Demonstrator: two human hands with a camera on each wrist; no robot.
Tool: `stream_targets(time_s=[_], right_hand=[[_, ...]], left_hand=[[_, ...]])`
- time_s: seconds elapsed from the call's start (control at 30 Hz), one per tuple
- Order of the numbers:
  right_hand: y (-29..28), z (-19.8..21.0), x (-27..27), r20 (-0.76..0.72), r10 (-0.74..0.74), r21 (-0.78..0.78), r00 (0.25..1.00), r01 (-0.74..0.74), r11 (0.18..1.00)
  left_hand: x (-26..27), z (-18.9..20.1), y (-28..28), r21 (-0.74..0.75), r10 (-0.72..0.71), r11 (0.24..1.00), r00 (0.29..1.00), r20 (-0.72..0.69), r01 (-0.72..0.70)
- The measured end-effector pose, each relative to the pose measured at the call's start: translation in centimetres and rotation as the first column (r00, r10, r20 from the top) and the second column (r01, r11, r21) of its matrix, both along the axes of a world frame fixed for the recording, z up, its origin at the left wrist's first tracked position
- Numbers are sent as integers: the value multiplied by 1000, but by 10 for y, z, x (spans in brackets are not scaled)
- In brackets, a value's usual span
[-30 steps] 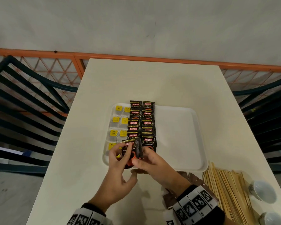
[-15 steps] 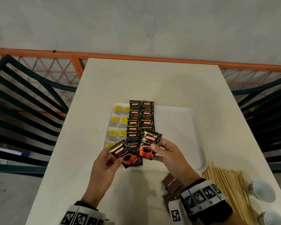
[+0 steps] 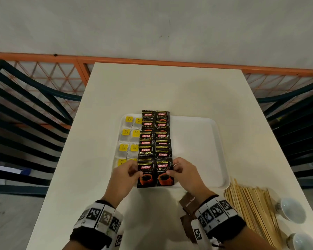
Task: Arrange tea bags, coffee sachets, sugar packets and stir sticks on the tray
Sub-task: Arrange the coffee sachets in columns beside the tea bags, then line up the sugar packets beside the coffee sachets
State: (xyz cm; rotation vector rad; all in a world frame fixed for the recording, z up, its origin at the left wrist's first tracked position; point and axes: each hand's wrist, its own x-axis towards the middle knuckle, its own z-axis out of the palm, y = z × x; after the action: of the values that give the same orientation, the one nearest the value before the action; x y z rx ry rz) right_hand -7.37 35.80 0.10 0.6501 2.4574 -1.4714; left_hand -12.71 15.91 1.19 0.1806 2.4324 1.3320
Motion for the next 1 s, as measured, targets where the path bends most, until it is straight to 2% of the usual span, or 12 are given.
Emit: stream_targets(time_s=[0.17,0.27,0.47,0.6,0.67,0.77,0.87,1.0], right_hand=[[-2,-5,-2,-28,-56,68,998,57,996],[-5,-8,-2,-53,-63,91,997,67,994],[-8,-7,-2,-18,-58,124,998,60,990],[-8,1,1,-32,-70,135,997,74,988],[-5,7,5,-34,-60,175,998,65,982],[5,19,19,-37,-6,226,999,15,974],[17,30,44,-28,23,241,999,-16,970],[34,31,88,11,-10,290,1000,6,957]], left_hand=[[-5,-8,7,-56,16,998,999,-52,-19],[-7,-10,9,-72,-24,997,999,-49,20],[-8,-10,9,-198,-90,978,986,-138,62],[-1,-7,9,-188,-130,977,975,-179,95],[3,-7,9,-173,-182,974,963,-197,149],[12,-9,8,-147,-325,942,928,-185,301],[25,-10,10,-125,-487,873,858,-165,472],[46,-15,14,-115,-618,784,786,-38,610]])
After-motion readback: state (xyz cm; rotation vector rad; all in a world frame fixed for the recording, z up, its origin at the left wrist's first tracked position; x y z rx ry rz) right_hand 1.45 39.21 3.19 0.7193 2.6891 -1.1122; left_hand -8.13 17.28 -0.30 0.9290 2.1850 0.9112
